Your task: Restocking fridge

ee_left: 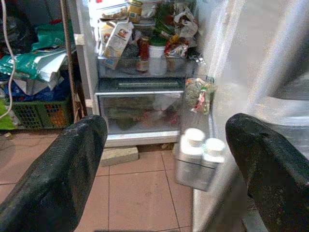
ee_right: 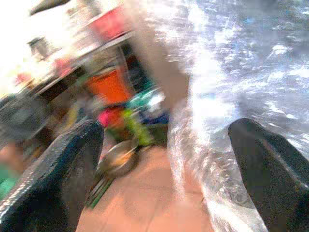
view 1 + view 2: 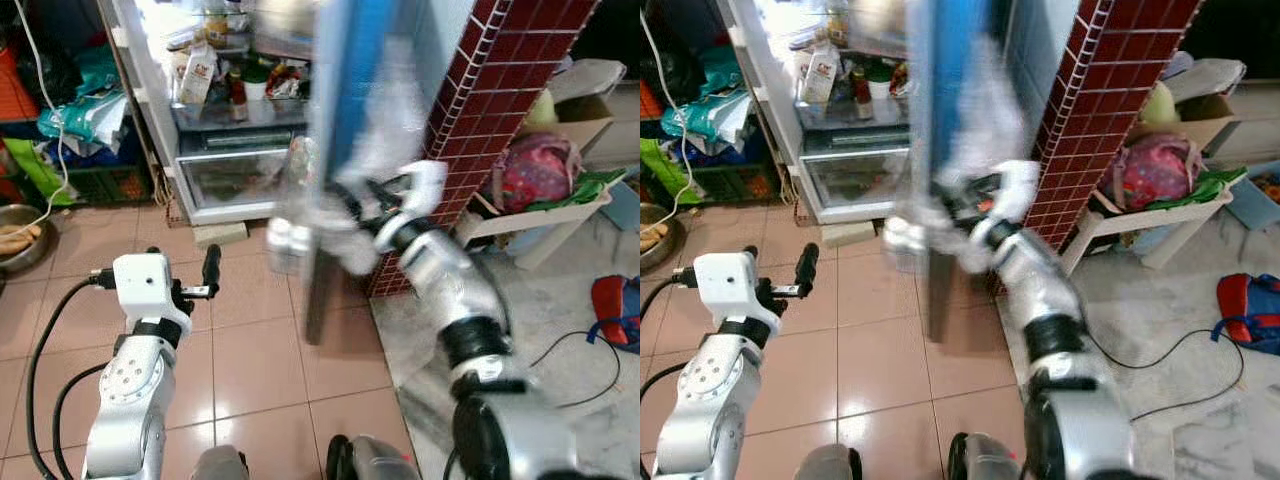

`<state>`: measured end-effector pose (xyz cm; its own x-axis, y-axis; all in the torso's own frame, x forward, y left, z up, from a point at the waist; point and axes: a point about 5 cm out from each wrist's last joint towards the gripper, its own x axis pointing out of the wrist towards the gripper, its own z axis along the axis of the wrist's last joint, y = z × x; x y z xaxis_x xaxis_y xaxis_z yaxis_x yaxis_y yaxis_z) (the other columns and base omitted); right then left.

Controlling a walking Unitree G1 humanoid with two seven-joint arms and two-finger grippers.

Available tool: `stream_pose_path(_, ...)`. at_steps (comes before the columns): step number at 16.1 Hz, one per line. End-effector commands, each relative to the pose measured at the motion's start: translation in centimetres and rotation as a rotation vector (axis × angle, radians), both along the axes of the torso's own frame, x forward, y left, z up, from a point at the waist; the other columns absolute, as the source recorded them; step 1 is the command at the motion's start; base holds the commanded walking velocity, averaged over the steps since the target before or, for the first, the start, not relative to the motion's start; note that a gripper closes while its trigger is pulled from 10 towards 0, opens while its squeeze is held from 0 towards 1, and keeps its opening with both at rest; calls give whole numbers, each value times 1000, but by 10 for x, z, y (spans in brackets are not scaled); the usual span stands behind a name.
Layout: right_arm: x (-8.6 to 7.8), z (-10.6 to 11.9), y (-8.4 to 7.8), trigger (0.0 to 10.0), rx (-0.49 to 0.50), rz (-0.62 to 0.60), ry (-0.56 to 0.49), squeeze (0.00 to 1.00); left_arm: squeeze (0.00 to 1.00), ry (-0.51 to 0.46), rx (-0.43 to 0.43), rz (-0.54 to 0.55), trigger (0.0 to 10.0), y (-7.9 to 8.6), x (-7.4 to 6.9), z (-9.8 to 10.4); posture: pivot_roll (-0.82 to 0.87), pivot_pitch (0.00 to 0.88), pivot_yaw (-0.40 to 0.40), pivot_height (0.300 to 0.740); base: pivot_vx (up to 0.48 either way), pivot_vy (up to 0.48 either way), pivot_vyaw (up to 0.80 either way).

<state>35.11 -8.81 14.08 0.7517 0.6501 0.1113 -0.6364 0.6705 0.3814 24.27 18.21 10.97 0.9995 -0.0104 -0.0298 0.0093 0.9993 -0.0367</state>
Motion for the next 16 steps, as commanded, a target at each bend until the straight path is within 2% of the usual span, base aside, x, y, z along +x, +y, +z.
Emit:
stream_pose_path(1,-5,-1,-5,10000,-57,21,-38,0,0,26,9,1,10000,2,-1,-6,157,74,-58,740,0,0,0)
stream_pose_path(4,-20,-16,-23,10000,-150,38,-33,0,0,29,6,-10,10000,-1,1,-7,135,64,-51,740,0,0,0)
stream_pose_path(6,-31,-30,-37,10000,-239,2,-10,0,0,30,4,-19,10000,-3,6,-8,118,52,-47,740,0,0,0)
stream_pose_path(8,-35,-36,-44,10000,-266,-66,10,0,0,34,-2,-18,10000,-4,10,-9,106,46,-44,740,0,0,0)
stream_pose_path(10,-37,-41,-49,10000,-284,-256,35,0,0,48,-47,3,10000,-5,16,-11,90,31,-42,740,0,0,0)
stream_pose_path(15,-37,-48,-58,10000,-383,-411,70,0,0,38,-61,0,10000,-6,22,-9,83,19,-43,740,0,0,0)
stream_pose_path(16,-34,-47,-63,10000,-446,-480,59,0,0,35,-70,0,10000,-6,23,-8,82,16,-42,740,0,0,0)
